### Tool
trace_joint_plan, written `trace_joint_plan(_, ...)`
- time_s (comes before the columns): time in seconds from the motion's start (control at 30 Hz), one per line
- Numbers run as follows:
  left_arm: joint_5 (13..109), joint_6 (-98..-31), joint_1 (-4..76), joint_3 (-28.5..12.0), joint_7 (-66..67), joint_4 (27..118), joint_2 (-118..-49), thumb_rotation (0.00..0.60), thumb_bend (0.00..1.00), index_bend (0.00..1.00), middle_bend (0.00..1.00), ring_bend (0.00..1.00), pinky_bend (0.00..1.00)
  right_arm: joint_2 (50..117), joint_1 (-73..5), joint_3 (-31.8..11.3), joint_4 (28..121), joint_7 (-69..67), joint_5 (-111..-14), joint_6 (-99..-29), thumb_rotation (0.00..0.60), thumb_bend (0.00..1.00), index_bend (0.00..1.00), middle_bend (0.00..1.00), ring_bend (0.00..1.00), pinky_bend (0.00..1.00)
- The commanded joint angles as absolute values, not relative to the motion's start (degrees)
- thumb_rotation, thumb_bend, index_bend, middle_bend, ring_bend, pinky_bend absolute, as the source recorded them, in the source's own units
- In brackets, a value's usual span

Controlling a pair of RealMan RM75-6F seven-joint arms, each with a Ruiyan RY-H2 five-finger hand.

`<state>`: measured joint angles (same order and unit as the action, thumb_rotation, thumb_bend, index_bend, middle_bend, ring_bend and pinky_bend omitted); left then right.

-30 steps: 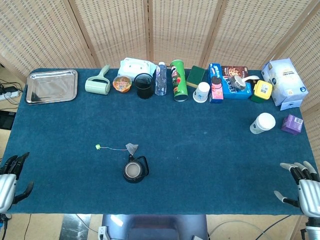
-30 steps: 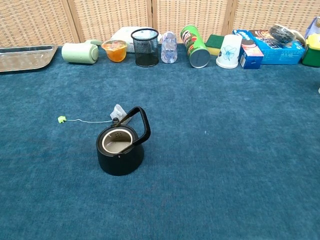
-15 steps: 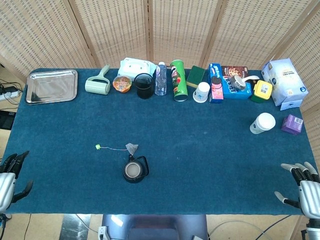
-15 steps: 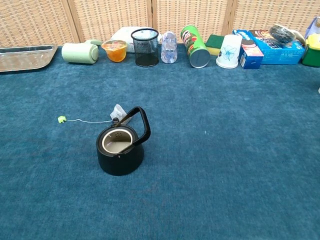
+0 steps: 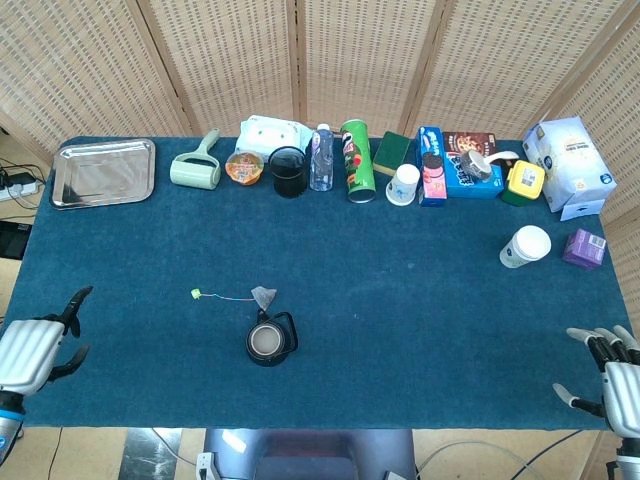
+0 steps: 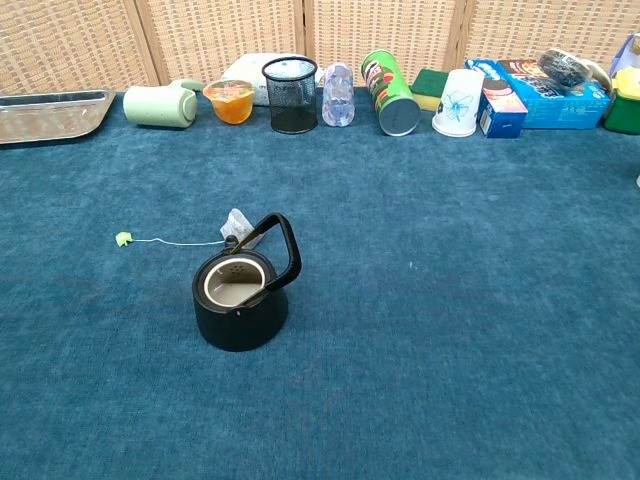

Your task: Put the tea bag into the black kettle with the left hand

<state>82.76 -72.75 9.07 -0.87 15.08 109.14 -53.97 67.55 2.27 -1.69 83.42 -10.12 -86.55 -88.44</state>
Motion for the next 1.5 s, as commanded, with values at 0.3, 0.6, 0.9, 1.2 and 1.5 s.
trace_joint_plan(0.3, 71.79, -59.06, 19.01, -4.40, 17.47, 108.80, -54.81, 0.600, 0.50, 0.14, 0.94, 0.96, 0.87, 67.48, 2.26, -2.10, 83.15, -10.25, -85.46, -87.73, 0.600, 0.19, 0.25, 0.29, 0.19, 0.11)
trace_joint_plan(0.6, 65.22, -51.09, 25.65, -6.00, 16.76, 104.72, -58.44, 0.600, 0.47, 0.22, 0.95, 0.96, 0.88, 67.48, 1.96, -2.52, 83.06, -9.99, -84.37, -86.62, 0.600, 0.19, 0.25, 0.29, 0.19, 0.11)
trace_joint_plan(0.9, 59.49, -47.64, 30.82, -6.55, 18.79, 100.73, -62.37, 0.600, 0.40, 0.25, 0.95, 0.96, 0.88, 67.39, 1.83, -3.02, 83.67, -9.09, -83.38, -86.12, 0.600, 0.19, 0.25, 0.29, 0.19, 0.11)
trace_joint_plan(1.2, 55.34, -45.92, 34.23, -6.14, 19.97, 98.54, -64.47, 0.600, 0.40, 0.40, 0.95, 0.97, 0.88, 67.42, 2.10, -3.38, 83.82, -8.99, -82.65, -86.32, 0.600, 0.19, 0.25, 0.29, 0.19, 0.11)
trace_joint_plan(1.5, 52.04, -46.18, 36.48, -5.44, 20.95, 96.07, -67.12, 0.600, 0.40, 0.43, 0.96, 0.97, 0.88, 67.50, 2.12, -3.54, 83.50, -9.35, -82.38, -86.09, 0.600, 0.19, 0.25, 0.29, 0.19, 0.11)
